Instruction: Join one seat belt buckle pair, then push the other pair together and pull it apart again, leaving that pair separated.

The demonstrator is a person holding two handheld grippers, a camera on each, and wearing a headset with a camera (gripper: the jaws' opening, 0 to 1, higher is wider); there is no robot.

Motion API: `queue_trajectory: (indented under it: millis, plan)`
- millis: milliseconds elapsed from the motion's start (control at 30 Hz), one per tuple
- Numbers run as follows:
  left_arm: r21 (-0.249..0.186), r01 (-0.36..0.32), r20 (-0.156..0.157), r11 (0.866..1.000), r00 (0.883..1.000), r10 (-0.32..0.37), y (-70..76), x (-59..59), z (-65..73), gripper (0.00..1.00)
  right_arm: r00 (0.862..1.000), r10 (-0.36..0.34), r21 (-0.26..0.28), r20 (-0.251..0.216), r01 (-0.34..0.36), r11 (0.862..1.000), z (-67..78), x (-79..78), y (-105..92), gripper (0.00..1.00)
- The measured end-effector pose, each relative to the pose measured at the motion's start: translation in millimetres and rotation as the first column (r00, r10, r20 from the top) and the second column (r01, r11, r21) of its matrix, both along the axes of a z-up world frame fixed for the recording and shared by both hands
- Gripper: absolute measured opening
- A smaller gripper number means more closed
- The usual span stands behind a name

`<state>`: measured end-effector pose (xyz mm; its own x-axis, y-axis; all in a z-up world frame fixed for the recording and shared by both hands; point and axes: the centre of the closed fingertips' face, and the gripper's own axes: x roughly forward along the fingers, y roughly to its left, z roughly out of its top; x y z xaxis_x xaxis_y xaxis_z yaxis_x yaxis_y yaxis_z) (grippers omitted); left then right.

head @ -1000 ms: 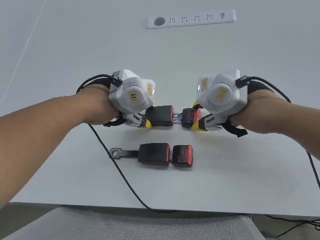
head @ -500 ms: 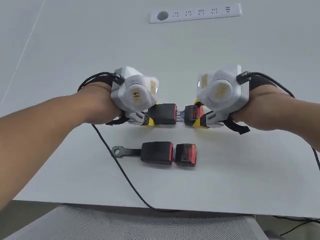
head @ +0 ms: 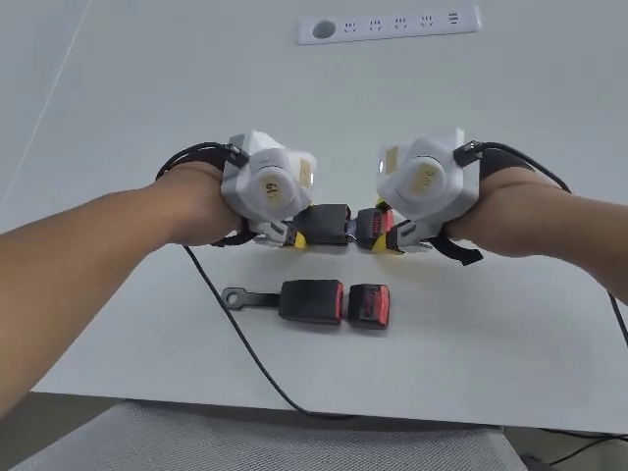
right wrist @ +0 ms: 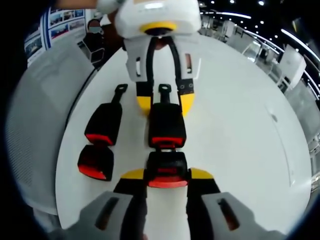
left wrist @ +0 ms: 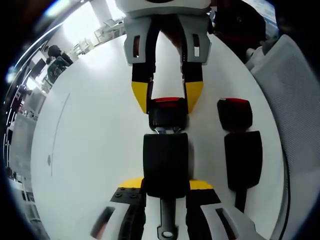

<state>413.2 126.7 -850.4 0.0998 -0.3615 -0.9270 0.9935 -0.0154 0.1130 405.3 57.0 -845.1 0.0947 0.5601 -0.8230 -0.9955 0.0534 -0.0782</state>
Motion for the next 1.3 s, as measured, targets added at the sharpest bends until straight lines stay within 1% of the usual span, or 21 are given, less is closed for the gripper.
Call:
queue_trajectory:
  millis: [133, 300, 467, 600, 667, 733, 767, 833, 933, 1033, 1133, 1200, 1300]
  plan:
    - [0.004, 0.002, -0.002, 1.000, 1.000, -0.002, -0.1, 0.0, -0.1, 0.31, 1.000, 0.001, 0.000, 0.005, -0.001, 1.000, 1.7, -1.7, -0.2, 0.27]
    - [-0.005, -0.008, -0.002, 1.000, 1.000, 0.008, 0.1, 0.1, 0.4, 0.31, 1.000, -0.003, 0.007, 0.006, 0.003, 1.000, 1.8, -1.4, -0.3, 0.28]
    - [-0.001, -0.006, -0.004, 1.000, 1.000, 0.006, -0.3, 0.1, 0.3, 0.31, 1.000, -0.007, 0.012, 0.007, 0.007, 1.000, 2.2, -1.0, -2.9, 0.28]
    - [-0.002, -0.012, -0.006, 1.000, 1.000, 0.012, -0.2, 0.0, 0.4, 0.31, 1.000, -0.015, 0.014, -0.002, 0.015, 1.000, 2.9, -1.8, -9.4, 0.28]
    - [-0.004, -0.014, -0.007, 1.000, 1.000, 0.014, 0.1, 0.2, 0.5, 0.31, 1.000, -0.009, 0.011, 0.007, 0.009, 1.000, 2.6, -1.5, -14.5, 0.29]
    - [-0.016, -0.015, -0.011, 1.000, 1.000, 0.015, 0.1, 0.2, 0.0, 0.31, 1.000, 0.007, 0.042, 0.000, -0.007, 0.999, 5.6, -1.4, -15.7, 0.29]
    - [-0.020, -0.015, -0.011, 1.000, 1.000, 0.014, 0.7, 0.8, -0.4, 0.31, 1.000, 0.010, 0.029, 0.000, -0.010, 1.000, 4.5, -1.6, -18.8, 0.29]
    - [-0.020, -0.014, -0.011, 1.000, 1.000, 0.013, 0.3, 0.4, -0.5, 0.31, 1.000, 0.027, 0.026, 0.011, -0.027, 0.999, 5.0, -1.3, -20.1, 0.30]
    - [-0.009, -0.007, -0.009, 1.000, 1.000, 0.007, -0.1, -0.5, -0.7, 0.31, 1.000, 0.021, 0.031, 0.004, -0.021, 0.999, 5.7, -1.0, -24.7, 0.30]
    - [-0.009, -0.007, -0.008, 1.000, 1.000, 0.007, 0.4, -0.5, -0.9, 0.31, 1.000, 0.013, 0.028, 0.010, -0.013, 1.000, 4.8, -0.7, -36.3, 0.31]
    - [-0.008, -0.012, -0.003, 1.000, 1.000, 0.012, 0.1, -1.4, -0.7, 0.32, 1.000, 0.010, 0.025, 0.001, -0.010, 1.000, 5.0, -2.4, -46.2, 0.31]
    - [-0.012, -0.018, -0.004, 1.000, 1.000, 0.018, -0.2, -0.8, -0.7, 0.32, 1.000, 0.006, 0.012, 0.010, -0.006, 1.000, 4.7, -2.3, -57.3, 0.31]
    - [-0.020, -0.017, -0.003, 1.000, 1.000, 0.017, -0.4, -1.0, -0.7, 0.32, 1.000, -0.023, -0.005, 0.008, 0.023, 1.000, 3.8, -3.6, -77.7, 0.32]
